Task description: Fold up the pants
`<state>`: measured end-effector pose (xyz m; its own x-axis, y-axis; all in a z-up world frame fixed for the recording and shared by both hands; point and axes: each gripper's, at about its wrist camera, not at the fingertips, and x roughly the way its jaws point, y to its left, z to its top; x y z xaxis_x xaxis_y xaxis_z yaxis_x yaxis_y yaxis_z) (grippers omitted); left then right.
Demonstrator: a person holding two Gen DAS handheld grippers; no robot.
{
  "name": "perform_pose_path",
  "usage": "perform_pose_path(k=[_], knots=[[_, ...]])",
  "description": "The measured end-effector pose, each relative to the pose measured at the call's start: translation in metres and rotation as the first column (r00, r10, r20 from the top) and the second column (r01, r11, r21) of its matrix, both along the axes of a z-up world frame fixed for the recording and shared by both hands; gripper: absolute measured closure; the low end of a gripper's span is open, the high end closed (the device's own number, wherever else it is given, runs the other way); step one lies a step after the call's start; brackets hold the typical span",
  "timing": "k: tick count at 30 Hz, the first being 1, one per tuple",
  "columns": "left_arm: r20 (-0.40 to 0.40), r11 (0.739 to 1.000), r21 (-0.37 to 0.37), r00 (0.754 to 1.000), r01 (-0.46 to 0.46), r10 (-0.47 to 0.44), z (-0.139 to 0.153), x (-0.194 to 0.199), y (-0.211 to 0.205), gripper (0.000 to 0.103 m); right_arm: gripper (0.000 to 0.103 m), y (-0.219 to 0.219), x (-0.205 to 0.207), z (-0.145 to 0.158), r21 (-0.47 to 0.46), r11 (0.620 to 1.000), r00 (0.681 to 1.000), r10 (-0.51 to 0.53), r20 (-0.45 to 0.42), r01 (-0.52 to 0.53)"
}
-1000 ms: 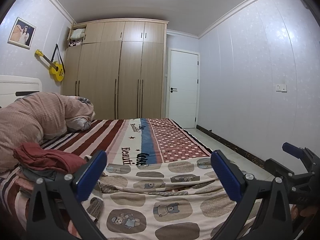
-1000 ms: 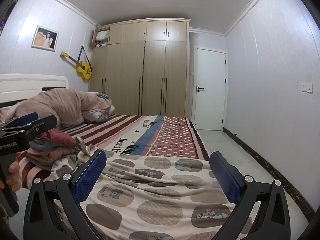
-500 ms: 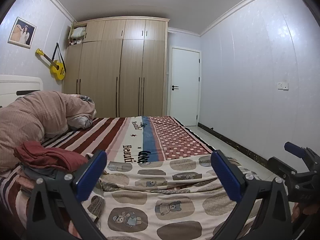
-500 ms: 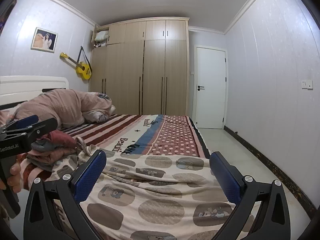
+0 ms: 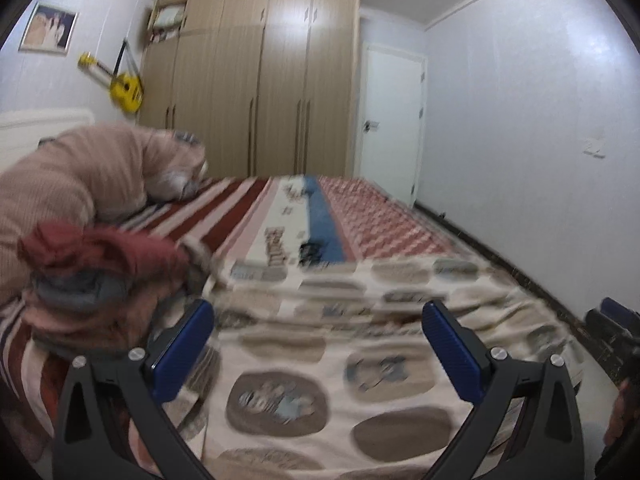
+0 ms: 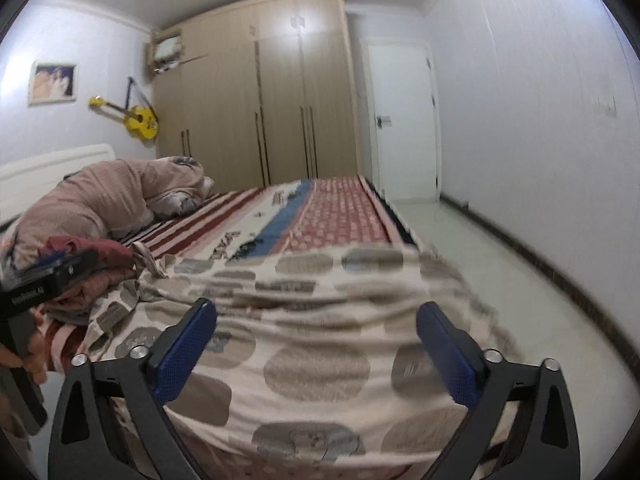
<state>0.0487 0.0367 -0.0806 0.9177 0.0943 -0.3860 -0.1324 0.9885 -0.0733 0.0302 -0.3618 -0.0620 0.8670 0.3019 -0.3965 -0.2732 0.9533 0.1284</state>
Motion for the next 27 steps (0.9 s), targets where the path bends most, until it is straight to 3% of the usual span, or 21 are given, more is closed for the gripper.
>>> perform_pose_path(k=[3,9,19,24,27], knots=[[-0.063,1.0,-0.025,0.998,-0.016,0.015,-0.03,0.01,0.015,0.001,0.025,-0.01,0.005,-0.028,0.034,0.999,0.996,-0.04,-0.078,0.043],[-0.145,0.997,-0.066,0.989,-0.038,0.028,-0.074,0.026,0.025,0.001,0.03,-0.019,0.013,-0.085,0.078,0.993,0.97,-0.071,-0.232,0.091],[-0.164,0.997,-0.079,0.986,0.002,-0.015,-0.081,0.026,0.0,0.001,0.03,-0.034,0.002,-0.14,0.15,0.977,0.915,-0.082,-0.394,0.152],[-0.206,0.996,-0.085,0.977,0.03,-0.047,-0.09,0.029,-0.01,0.001,0.03,-0.043,0.005,-0.151,0.179,0.97,0.91,-0.077,-0.408,0.162],[-0.237,0.995,-0.096,0.97,0.034,-0.056,-0.097,0.029,-0.012,0.001,0.03,-0.049,0.008,-0.159,0.246,0.955,0.904,-0.046,-0.425,0.164]])
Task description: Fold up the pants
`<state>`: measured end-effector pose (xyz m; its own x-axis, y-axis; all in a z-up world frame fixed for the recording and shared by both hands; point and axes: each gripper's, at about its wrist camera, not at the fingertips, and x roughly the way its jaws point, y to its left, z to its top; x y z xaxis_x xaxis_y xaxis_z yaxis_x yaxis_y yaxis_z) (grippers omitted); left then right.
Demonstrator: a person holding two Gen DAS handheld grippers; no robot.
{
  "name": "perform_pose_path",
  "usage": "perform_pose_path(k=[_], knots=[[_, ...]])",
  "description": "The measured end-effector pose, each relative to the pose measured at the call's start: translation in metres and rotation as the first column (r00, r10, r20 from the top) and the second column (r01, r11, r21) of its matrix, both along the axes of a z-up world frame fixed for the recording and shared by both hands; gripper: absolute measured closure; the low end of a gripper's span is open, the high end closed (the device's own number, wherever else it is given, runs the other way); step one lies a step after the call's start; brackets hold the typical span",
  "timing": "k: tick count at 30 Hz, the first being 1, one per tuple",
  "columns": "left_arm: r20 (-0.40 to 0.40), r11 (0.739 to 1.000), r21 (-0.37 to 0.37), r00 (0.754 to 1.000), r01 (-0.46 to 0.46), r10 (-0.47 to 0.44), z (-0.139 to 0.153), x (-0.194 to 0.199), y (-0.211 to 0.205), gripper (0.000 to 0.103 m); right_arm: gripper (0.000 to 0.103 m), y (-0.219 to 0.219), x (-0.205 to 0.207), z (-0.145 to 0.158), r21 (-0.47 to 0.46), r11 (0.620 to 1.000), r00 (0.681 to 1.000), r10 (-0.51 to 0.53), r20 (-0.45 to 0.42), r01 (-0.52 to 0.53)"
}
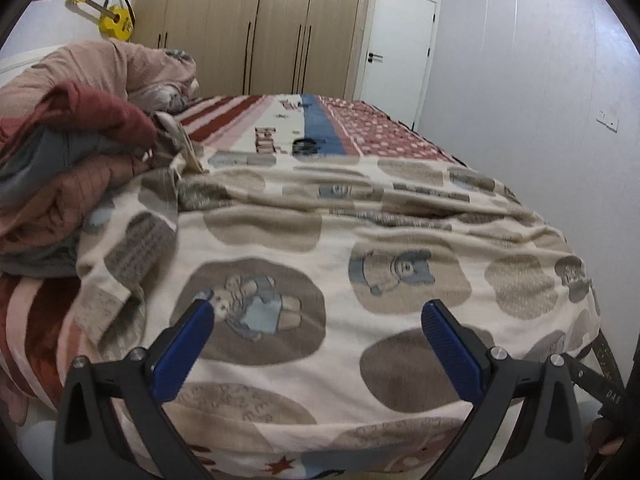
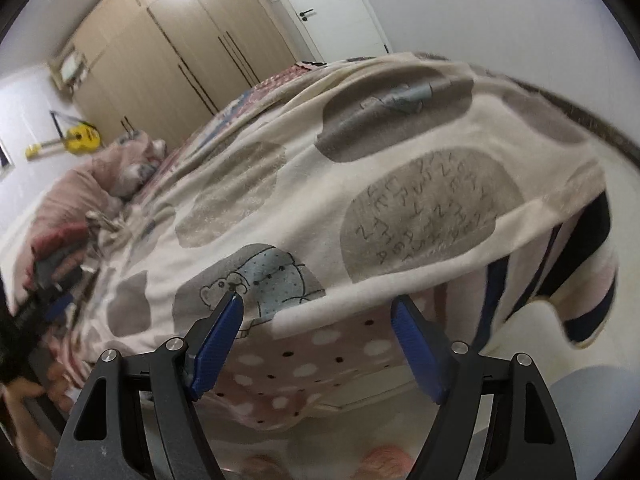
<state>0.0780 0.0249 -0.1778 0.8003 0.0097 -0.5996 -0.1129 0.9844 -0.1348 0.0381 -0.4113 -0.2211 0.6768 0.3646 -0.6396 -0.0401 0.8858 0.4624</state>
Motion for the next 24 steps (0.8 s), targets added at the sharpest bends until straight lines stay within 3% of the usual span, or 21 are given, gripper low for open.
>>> perform_pose_path(k=[2,5,7,8,9,13,18,24], knots=[[-0.02,1.0,-0.005,1.0,0.008,-0.008,-0.004,-0.001,0.001,0.001,0.03,-0.003,0.002,-0.001,0.019,1.0,1.0,-0.004,0.012,0.004],[-0.064,1.0,-0.023,0.998,-0.001,0.0,-0.013,-0.005,0.009,0.001,0.046,-0.002,0.007,0.012,0.016,1.0,0.996,-0.028,0.08,0.026],[-0.083,0.999,-0.038,0.996,-0.018,0.015,-0.019,-0.011,0.016,0.001,0.061,0.002,0.01,0.023,-0.022,0.999,0.992,-0.034,0.122,0.037],[-0.097,0.998,-0.047,0.995,-0.033,0.028,-0.022,-0.015,0.022,0.001,0.083,0.005,0.013,0.027,-0.054,0.997,0.99,-0.038,0.135,0.046],[-0.11,0.997,-0.055,0.993,-0.049,0.043,-0.025,-0.019,0.027,0.001,0.096,0.007,0.016,0.03,-0.085,0.995,0.989,-0.048,0.141,0.06],[-0.156,0.986,-0.103,0.981,-0.13,0.113,-0.04,-0.04,0.053,0.001,0.098,0.005,0.024,0.04,-0.058,0.995,0.984,-0.067,0.168,0.078],[-0.158,0.964,-0.176,0.972,-0.198,0.171,-0.047,-0.055,0.077,0.002,0.098,0.008,0.026,0.049,-0.086,0.993,0.979,-0.067,0.19,0.084],[-0.138,0.941,-0.164,0.952,-0.294,0.273,-0.048,-0.07,0.102,0.002,0.098,0.012,0.027,0.05,-0.11,0.991,0.981,-0.059,0.184,0.08]])
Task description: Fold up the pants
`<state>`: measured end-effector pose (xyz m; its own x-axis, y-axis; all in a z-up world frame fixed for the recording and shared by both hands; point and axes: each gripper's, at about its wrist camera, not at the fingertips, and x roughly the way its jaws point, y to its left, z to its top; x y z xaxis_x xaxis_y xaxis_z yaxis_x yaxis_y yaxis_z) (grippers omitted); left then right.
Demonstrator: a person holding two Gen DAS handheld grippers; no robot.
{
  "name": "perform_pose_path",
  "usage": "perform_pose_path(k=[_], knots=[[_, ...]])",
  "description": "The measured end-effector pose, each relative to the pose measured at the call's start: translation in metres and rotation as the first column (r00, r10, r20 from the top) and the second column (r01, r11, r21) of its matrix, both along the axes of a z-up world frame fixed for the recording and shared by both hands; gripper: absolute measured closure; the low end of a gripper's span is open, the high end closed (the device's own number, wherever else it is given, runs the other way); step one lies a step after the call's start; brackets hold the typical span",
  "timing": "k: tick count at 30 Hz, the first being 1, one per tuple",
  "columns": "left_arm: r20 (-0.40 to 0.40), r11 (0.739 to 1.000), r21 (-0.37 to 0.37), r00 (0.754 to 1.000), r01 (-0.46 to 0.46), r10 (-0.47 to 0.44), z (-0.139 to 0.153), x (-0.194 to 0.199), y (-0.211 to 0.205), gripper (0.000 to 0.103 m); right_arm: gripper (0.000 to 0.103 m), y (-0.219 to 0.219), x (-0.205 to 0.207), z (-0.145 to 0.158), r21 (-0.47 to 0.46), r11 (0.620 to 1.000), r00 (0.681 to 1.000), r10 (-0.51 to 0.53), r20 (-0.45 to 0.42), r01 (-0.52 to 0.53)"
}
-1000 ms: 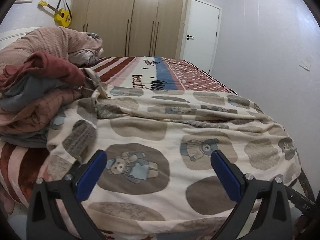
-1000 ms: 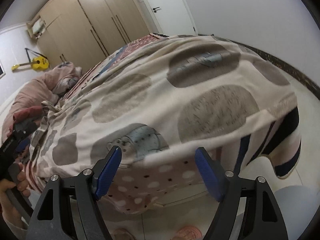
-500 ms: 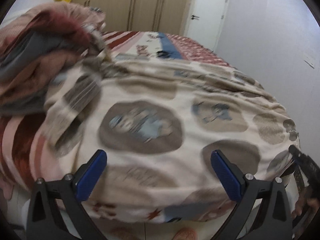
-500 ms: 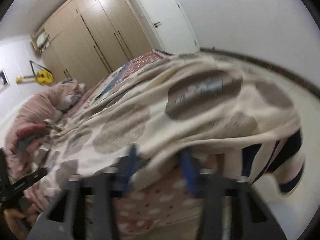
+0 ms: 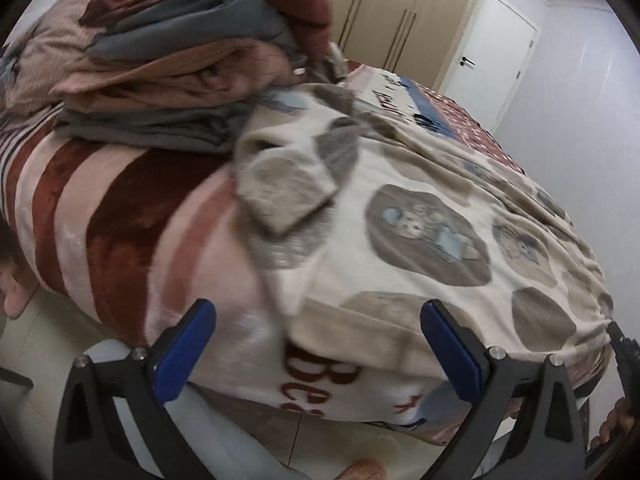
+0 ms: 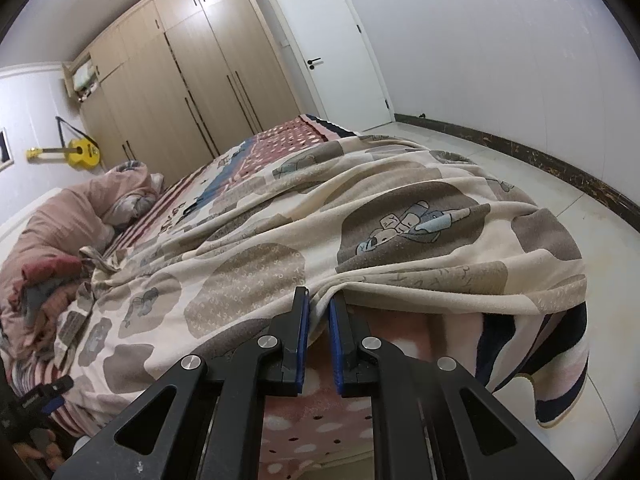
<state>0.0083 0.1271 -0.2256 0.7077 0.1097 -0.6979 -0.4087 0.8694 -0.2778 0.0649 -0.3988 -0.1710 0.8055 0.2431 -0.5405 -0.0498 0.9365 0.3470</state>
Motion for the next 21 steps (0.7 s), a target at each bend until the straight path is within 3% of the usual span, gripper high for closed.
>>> perform_pose_path(k=[2,4,8,10,13,14,16,21], knots=[[0.0,1.0,0.007,1.0,-0.018,0.018,-0.002,0.0,0.011,0.002,0.098,0.0,0.0,0.0,-0.007,1.0,1.0,-0.001,0.001,0.001],[0.014,1.0,0.003,1.0,-0.014,0.014,-0.002,0.004,0.016,0.015,0.098,0.002,0.0,0.0,-0.012,1.0,1.0,-0.004,0.002,0.004],[0.021,1.0,0.02,1.0,0.005,-0.005,0.0,0.015,0.018,0.028,0.098,0.002,-0.001,0.0,-0.016,1.0,1.0,-0.007,0.003,0.007],[0.019,0.999,0.048,1.0,0.017,-0.018,0.004,0.021,0.014,0.06,0.098,0.002,0.0,0.001,-0.017,1.0,1.0,-0.008,0.005,0.008],[0.031,0.997,0.029,0.997,0.07,-0.071,0.011,0.027,0.013,0.087,0.098,0.002,-0.001,0.005,-0.028,1.0,1.0,-0.01,0.02,0.011],[0.03,0.996,0.031,0.996,0.08,-0.081,0.013,0.028,0.012,0.091,0.098,0.002,-0.001,0.007,-0.03,0.999,1.0,-0.012,0.027,0.013],[0.042,0.995,0.034,0.994,0.096,-0.098,0.019,0.03,0.009,0.097,0.098,0.0,-0.001,0.012,-0.03,0.999,0.999,-0.014,0.041,0.015],[0.097,0.988,0.075,0.985,0.138,-0.145,0.045,0.034,-0.004,0.099,0.098,-0.004,0.001,0.027,-0.048,0.999,0.997,-0.001,0.078,0.005]])
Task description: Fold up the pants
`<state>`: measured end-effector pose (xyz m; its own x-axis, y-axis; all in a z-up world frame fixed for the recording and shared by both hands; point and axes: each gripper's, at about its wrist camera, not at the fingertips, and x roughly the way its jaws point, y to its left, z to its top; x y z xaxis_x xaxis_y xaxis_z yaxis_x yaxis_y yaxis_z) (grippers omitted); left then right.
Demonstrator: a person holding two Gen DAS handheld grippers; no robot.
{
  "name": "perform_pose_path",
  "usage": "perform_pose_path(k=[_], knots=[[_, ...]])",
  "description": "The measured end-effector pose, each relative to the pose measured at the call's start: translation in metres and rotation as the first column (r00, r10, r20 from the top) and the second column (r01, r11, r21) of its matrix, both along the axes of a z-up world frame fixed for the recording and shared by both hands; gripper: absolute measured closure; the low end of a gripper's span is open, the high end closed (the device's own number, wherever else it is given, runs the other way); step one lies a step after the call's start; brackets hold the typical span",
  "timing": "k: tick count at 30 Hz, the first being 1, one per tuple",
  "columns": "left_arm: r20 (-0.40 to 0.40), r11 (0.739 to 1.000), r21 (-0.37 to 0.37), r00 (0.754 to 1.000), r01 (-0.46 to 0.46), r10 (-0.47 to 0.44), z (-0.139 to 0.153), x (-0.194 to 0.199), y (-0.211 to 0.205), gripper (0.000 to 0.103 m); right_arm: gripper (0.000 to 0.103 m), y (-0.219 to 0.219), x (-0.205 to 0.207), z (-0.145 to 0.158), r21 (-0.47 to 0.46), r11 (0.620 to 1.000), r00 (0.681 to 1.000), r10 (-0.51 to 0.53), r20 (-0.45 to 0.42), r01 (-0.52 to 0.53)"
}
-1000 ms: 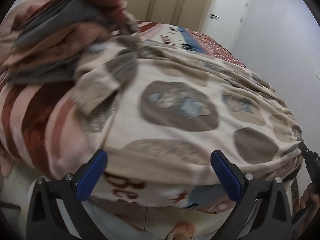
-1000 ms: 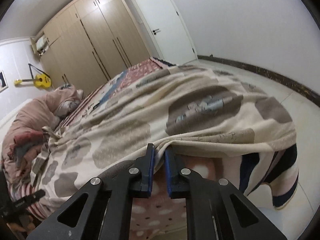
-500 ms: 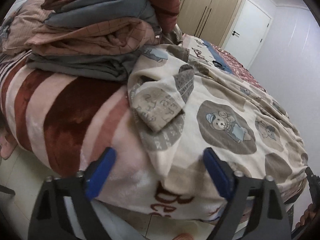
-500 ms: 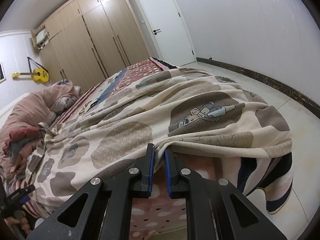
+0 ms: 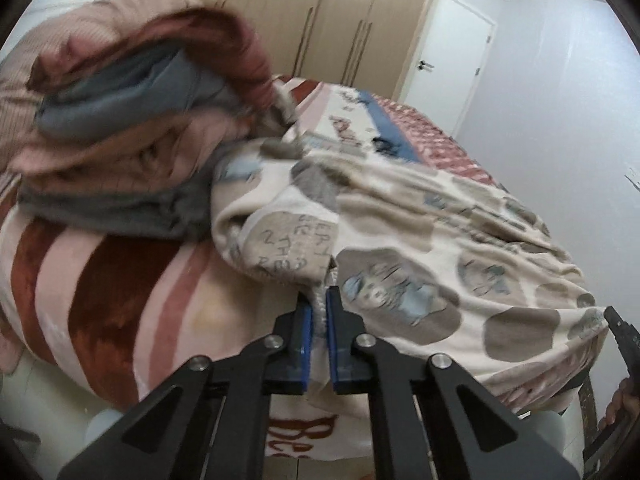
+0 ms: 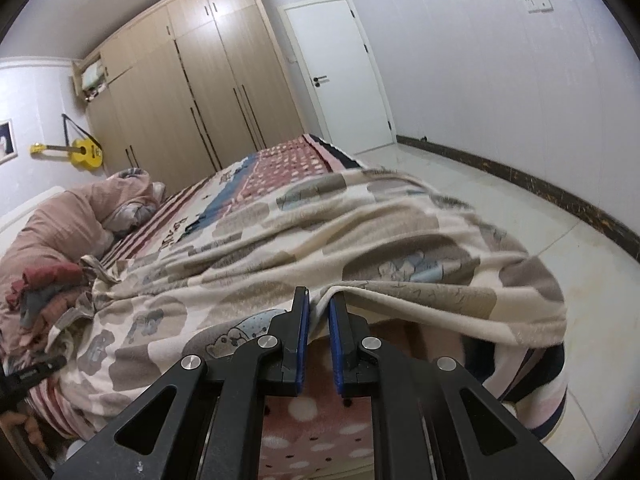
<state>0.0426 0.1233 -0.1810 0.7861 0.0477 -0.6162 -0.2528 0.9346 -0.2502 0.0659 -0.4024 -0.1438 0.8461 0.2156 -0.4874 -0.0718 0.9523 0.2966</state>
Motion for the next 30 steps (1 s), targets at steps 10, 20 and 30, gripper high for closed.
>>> perform_pose_path(k=[10,20,30], knots=[[0.119,0.999,0.023,0.993,0.026,-0.028,0.05,0.003,-0.012,0.099,0.102,0.004,0.004,0.041,-0.114,0.993,0.994,0.044,0.099,-0.032],[0.131,0.999,0.015,0.991,0.033,-0.035,0.055,0.002,-0.011,0.099,0.07,0.008,0.001,-0.001,-0.04,0.993,0.989,0.105,-0.101,-0.11],[0.096,0.997,0.004,0.993,0.072,-0.072,0.045,0.003,-0.013,0.099,0.042,0.0,-0.018,-0.043,0.053,0.995,0.971,0.092,-0.219,-0.083]])
